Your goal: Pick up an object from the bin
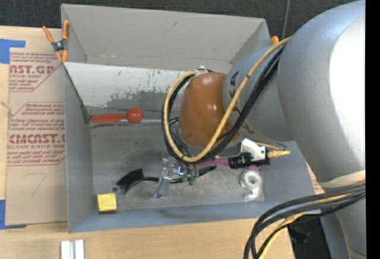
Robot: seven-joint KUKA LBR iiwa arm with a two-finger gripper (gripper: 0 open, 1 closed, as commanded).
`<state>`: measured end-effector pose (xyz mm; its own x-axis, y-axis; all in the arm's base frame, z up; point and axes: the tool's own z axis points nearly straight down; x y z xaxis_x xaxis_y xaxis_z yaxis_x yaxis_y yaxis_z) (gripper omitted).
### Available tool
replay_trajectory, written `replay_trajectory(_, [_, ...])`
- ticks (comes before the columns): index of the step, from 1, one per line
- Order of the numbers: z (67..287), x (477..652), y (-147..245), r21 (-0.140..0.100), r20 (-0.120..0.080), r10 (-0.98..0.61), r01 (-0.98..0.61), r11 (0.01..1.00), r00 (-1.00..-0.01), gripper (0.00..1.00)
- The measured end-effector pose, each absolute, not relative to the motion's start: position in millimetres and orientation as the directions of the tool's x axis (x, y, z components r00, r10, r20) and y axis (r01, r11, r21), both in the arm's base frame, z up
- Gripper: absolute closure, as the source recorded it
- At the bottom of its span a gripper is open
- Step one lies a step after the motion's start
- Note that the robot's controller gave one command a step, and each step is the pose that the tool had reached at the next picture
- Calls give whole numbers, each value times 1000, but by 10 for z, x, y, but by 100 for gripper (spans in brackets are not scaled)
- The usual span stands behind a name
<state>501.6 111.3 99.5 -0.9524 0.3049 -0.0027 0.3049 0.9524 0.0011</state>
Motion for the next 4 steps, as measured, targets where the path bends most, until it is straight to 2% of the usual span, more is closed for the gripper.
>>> replay_trajectory(1, [698, 4898, 1817, 6, -10, -33, -33, 999, -999, 0])
replay_trajectory(2, [696, 4792, 1059, 1, 1, 573, 573, 819, -819, 100])
replay_trajectory(3, [699, 4794, 1069, 1, 0, 571, 571, 821, -821, 100])
replay_trajectory(4, [1186, 4793, 1073, 1, 1, 570, 570, 821, -821, 100])
